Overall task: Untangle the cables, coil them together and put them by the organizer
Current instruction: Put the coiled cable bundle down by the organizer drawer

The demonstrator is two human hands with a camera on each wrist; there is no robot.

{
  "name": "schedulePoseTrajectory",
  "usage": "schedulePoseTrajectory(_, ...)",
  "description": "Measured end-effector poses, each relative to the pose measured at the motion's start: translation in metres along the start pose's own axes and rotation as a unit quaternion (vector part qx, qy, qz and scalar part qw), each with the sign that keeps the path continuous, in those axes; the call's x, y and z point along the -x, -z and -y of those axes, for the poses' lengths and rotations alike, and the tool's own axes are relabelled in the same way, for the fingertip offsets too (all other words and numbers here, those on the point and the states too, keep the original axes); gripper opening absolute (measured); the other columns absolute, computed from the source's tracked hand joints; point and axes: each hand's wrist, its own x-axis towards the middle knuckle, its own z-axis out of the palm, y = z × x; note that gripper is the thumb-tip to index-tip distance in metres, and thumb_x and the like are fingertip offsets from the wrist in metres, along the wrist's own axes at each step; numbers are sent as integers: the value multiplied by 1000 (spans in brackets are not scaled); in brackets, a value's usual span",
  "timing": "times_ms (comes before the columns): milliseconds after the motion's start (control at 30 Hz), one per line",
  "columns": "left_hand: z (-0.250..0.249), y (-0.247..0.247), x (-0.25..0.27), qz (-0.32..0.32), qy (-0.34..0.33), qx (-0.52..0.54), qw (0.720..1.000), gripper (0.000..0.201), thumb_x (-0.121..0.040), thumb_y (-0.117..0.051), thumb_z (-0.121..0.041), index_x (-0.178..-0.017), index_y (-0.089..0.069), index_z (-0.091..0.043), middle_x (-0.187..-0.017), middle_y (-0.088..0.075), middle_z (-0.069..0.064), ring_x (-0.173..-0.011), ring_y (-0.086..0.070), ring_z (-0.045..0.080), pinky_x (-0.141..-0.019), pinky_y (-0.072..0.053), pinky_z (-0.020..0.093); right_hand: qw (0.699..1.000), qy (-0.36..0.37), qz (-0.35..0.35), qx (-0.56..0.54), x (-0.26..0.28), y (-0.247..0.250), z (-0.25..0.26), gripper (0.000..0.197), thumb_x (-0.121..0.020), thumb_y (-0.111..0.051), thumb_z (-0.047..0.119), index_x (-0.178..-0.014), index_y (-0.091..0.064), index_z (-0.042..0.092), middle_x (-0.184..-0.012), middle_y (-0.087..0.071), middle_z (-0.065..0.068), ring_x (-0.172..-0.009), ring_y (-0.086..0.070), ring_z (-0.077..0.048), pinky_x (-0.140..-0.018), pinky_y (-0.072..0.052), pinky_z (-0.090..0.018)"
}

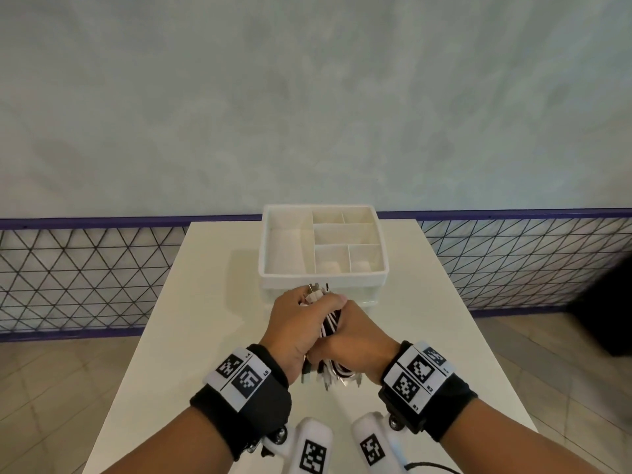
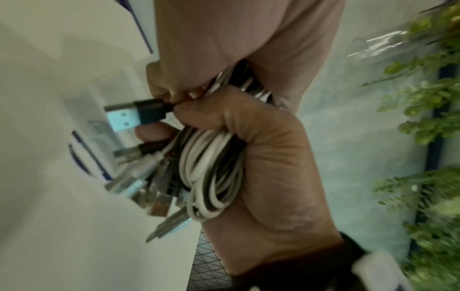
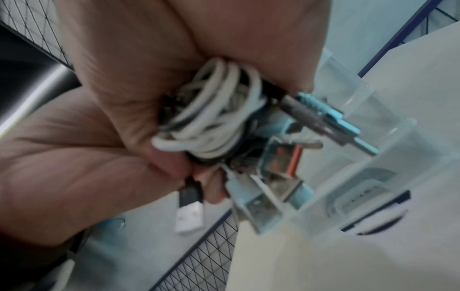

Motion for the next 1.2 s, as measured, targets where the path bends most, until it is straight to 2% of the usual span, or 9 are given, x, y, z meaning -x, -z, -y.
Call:
schedulePoseTrajectory(133, 18, 8, -1, 44, 76, 26, 996, 6, -83, -73, -15, -85, -71, -10, -77, -71, 9, -75, -69, 21, -66, -53, 31, 997, -27, 21, 65, -2, -3, -20, 39, -68, -69, -13, -102, -68, 6, -84, -73, -11, -80, -73, -18, -72, -60, -35)
schedulePoseTrajectory(300, 46, 30, -16, 120, 170, 74, 975, 23, -84, -75, -26, -105, -68, -19, -93, -67, 4, -87, -61, 22, -82, -46, 38, 962, -96, -23, 257, -9, 5, -51, 32, -65, -66, 20, -96, -64, 26, -81, -73, 3, -69, -74, -20, -63, -63, -34)
schedulePoseTrajectory(367, 61, 38, -28, 79, 218, 137, 963, 18, -86, -72, -22, -103, -68, -18, -95, -69, 4, -90, -62, 22, -86, -46, 40, 953, -146, -46, 261, -11, 13, -64, 35, -61, -67, 24, -96, -64, 25, -83, -73, 2, -70, -74, -21, -66, -64, -39)
schedulePoseTrajectory(500, 83, 35, -55, -20, 288, 199, 937, 8, -88, -59, -7, -82, -62, -11, -84, -64, 5, -76, -60, 19, -71, -44, 35, 941, -193, -68, 269, -15, 32, -81, 33, -61, -70, 26, -94, -63, 27, -81, -72, 2, -68, -73, -18, -65, -64, -36)
schedulePoseTrajectory(600, 88, 25, -73, 18, 296, 223, 929, 8, -83, -66, -8, -77, -61, -11, -85, -62, 5, -73, -59, 17, -69, -43, 34, 935, -206, -82, 276, -14, 39, -85, 37, -63, -72, 26, -98, -63, 26, -84, -71, 1, -76, -71, -21, -71, -63, -37)
schedulePoseTrajectory(733, 104, 22, -79, 14, 286, 266, 920, 23, -79, -79, -25, -93, -63, -15, -90, -64, 3, -79, -59, 19, -73, -45, 36, 930, -205, -86, 291, -4, 46, -83, 34, -62, -73, 26, -94, -61, 25, -82, -70, 2, -74, -70, -21, -70, -63, -39)
schedulePoseTrajectory(833, 120, 27, -62, 23, 296, 213, 931, 39, -70, -84, -40, -95, -65, -18, -88, -63, 2, -86, -58, 21, -77, -43, 37, 923, -190, -82, 325, 3, 50, -70, 34, -62, -73, 30, -93, -60, 25, -82, -68, 3, -75, -69, -20, -70, -62, -38)
schedulePoseTrajectory(1000, 142, 26, -12, 30, 319, 211, 923, 43, -67, -84, -37, -101, -63, -19, -77, -62, -1, -80, -55, 19, -75, -39, 36, 908, -116, -64, 398, -10, 55, -29, 39, -67, -77, 36, -98, -57, 24, -90, -70, 1, -82, -68, -24, -75, -60, -42)
schedulePoseTrajectory(1200, 120, 33, 16, 81, 302, 102, 944, 35, -82, -74, -40, -105, -65, -14, -85, -65, 2, -79, -59, 18, -71, -41, 33, 869, -107, 65, 478, -55, 25, -39, 60, -62, -81, 62, -106, -58, 27, -99, -71, 4, -88, -69, -21, -82, -57, -38)
